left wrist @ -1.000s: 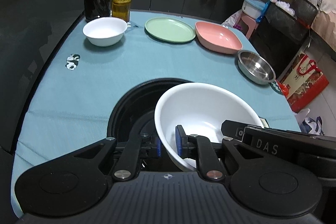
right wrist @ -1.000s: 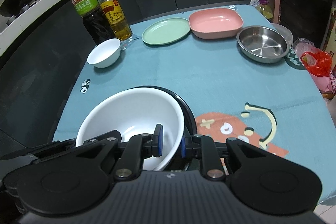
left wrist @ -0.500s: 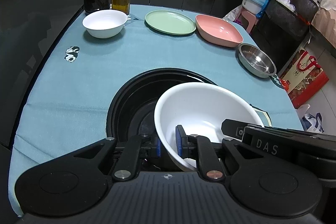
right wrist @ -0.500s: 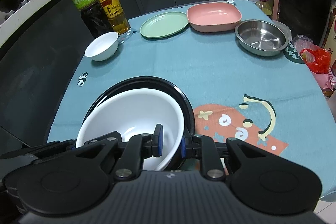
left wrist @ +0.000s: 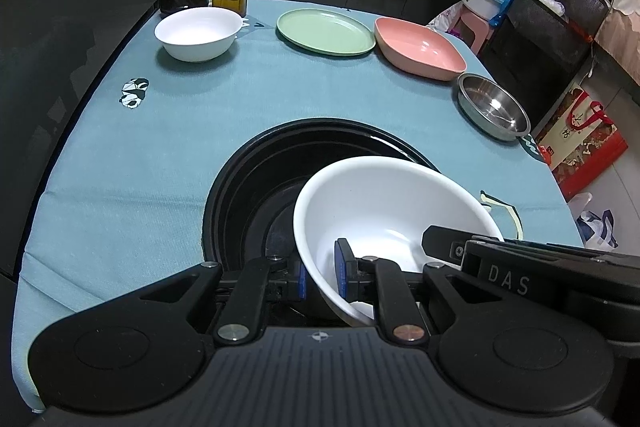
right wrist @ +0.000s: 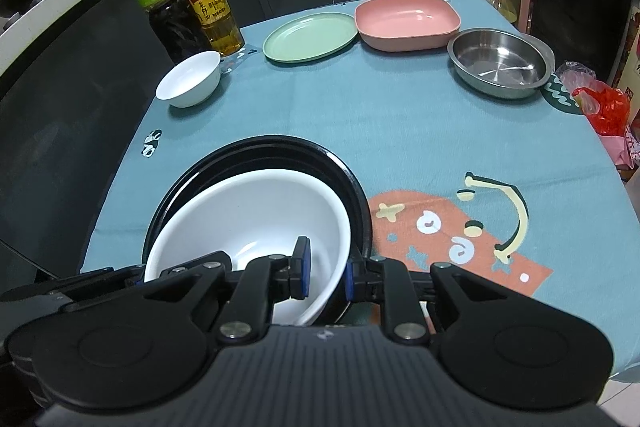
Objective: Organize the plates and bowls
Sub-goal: 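Lift the white bowl and lower it into the black bowl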
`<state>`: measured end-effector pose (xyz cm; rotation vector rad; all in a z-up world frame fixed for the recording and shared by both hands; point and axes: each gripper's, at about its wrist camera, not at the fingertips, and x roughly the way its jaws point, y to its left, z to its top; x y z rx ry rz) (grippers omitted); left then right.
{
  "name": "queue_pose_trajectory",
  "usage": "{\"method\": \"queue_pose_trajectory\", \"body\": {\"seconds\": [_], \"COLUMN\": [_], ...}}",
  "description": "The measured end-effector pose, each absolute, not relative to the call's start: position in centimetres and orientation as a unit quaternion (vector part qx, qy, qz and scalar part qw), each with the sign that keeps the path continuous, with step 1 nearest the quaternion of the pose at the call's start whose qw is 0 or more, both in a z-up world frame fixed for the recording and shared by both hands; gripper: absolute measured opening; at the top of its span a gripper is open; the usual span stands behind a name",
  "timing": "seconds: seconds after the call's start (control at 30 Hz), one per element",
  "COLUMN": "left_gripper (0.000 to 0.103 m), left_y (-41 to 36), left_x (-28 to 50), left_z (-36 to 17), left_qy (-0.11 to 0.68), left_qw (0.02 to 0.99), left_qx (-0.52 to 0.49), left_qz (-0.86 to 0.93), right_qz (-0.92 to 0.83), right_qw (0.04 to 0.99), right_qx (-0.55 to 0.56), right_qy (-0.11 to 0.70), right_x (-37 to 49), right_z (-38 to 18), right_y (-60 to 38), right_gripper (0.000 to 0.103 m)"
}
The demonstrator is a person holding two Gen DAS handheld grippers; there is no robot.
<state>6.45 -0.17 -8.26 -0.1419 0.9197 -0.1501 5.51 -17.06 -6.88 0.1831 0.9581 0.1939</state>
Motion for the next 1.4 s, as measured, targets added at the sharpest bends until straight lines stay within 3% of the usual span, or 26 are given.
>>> {"method": "queue_pose_trajectory", "body": {"seconds": [1.13,1.4], "left_gripper": [0.013,0.019], "left_y": [0.7,0.9], "left_x": [7.2,7.1], "left_z": [-8.9,-8.6], "left_qy": [0.452,0.45], "left_qw": [0.887,0.889], "left_qx": [-0.076,-0.065], "left_qz": [-0.062,-0.049], "right_qz": [0.087,0.088], "right_qw": [0.876,0.876], "right_qx": [0.095,0.097], "right_qy": [0.466,0.464], "right_x": [6.1,6.1], "right_z": [-7.9,-7.8], "right_y": [-17.1,-17.2], "right_gripper": [0.02,0.02]}}
